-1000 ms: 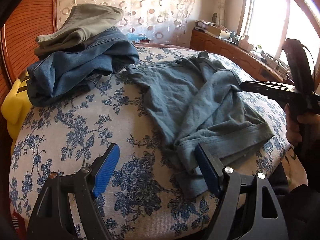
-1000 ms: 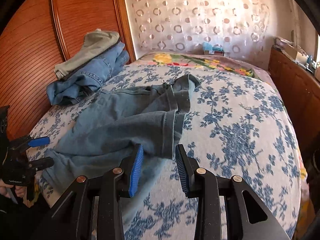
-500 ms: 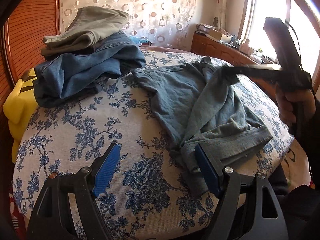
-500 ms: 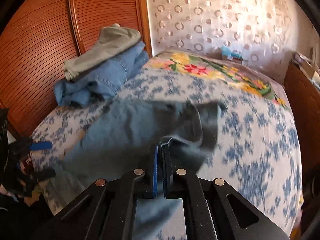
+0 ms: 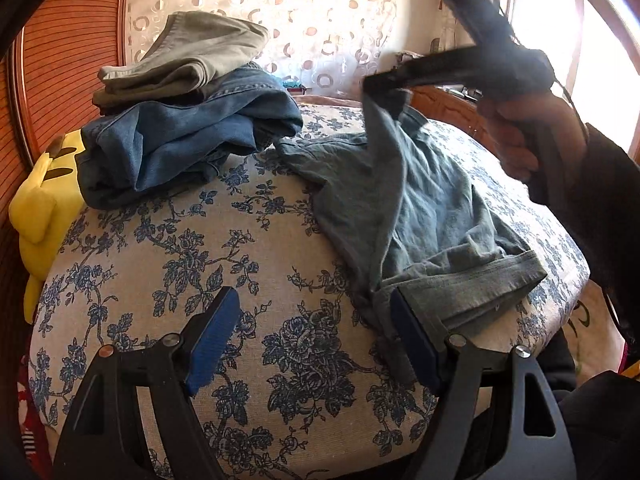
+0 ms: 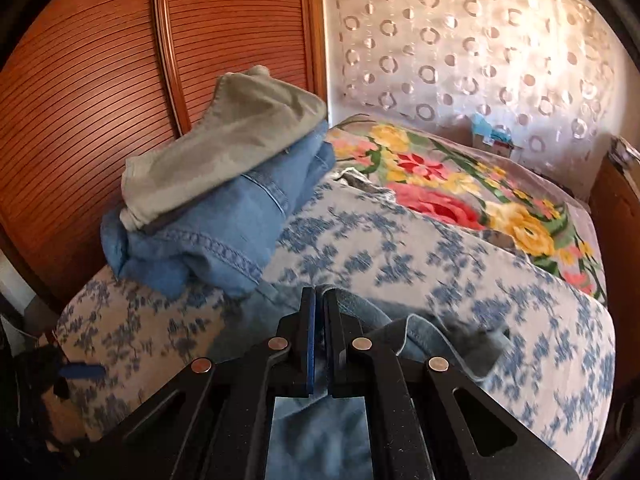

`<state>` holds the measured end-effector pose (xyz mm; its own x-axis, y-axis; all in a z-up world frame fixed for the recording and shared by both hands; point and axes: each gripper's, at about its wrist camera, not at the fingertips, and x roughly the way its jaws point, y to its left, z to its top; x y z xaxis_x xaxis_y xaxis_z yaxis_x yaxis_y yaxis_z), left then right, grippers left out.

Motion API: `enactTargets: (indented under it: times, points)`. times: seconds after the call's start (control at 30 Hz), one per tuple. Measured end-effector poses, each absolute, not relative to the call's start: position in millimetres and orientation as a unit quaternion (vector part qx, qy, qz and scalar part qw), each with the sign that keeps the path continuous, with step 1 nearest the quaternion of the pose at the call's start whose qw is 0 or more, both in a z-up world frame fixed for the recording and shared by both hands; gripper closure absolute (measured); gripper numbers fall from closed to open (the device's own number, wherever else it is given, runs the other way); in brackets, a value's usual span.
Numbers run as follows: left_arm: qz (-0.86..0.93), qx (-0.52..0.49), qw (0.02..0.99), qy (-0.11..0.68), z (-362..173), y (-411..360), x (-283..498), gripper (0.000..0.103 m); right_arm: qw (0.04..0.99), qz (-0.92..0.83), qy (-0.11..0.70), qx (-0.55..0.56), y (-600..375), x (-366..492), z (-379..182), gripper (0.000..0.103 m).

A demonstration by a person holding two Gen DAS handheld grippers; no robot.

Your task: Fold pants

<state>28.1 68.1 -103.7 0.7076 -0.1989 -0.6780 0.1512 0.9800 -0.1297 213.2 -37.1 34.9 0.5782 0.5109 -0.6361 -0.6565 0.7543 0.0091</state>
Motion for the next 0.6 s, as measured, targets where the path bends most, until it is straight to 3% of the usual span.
enactTargets:
  times: [0.33, 0.43, 0.5, 0.53, 0.6]
  points:
    - [-0.098, -0.035, 0.923, 0.371, -105, 68, 27, 0.025, 0.873, 0.334, 0.328, -0.134, 5, 237, 26, 0.099]
    - [-0.099, -0.033, 0.923, 0.370, -105, 67, 26, 0.025, 0.872, 0.326, 0.336, -0.141, 9, 239, 22, 0.089]
    - [-0.099, -0.033, 0.923, 0.370, -104, 67, 26, 0.025, 0.874, 0.326, 0.334, -0.139, 6, 236, 23, 0.075]
    - [-0.099, -0.033, 0.923, 0.370, -104, 67, 26, 0.025, 0.876, 0.322, 0.332, -0.138, 4, 234, 25, 0.063]
    - [-0.098, -0.031, 0.924, 0.369, -103, 66, 27, 0.025, 0.880, 0.318, 0.326, -0.132, -4, 230, 28, 0.058]
